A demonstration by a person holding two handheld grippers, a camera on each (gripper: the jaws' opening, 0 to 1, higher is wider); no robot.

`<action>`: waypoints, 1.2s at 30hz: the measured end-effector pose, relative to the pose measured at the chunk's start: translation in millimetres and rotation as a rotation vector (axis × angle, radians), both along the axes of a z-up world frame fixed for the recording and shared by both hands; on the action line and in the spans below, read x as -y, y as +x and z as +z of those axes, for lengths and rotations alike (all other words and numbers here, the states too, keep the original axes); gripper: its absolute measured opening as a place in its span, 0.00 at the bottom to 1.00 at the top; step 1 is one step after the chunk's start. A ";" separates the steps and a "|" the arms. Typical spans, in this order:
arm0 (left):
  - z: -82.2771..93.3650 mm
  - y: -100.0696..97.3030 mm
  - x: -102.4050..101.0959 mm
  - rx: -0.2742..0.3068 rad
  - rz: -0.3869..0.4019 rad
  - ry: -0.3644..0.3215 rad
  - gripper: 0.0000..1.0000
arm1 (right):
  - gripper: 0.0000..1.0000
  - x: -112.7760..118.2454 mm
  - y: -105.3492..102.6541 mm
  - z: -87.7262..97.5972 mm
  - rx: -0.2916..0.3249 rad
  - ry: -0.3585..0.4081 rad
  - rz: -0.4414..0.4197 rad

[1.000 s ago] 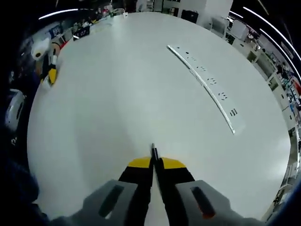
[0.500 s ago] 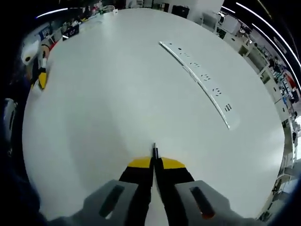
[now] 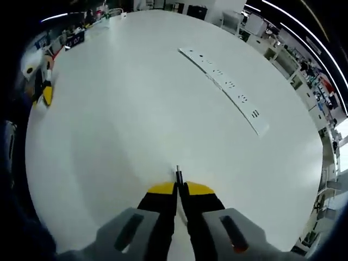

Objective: Plug the desk Type‑C cable into the charger adapter.

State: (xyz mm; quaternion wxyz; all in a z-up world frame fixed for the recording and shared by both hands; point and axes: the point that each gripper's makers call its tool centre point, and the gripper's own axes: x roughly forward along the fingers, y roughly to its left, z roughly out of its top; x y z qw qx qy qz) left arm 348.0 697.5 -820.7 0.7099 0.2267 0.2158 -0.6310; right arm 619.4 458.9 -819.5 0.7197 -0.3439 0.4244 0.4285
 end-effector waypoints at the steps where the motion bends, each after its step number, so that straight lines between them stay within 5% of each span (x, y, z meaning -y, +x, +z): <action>1: 0.0 0.2 -0.1 0.000 0.000 0.000 0.29 | 0.05 1.2 -2.9 0.5 0.002 -0.002 0.003; 36: 0.8 -3.9 3.8 -0.006 0.004 -0.010 0.29 | 0.06 -1.1 -168.6 16.6 0.095 0.078 0.095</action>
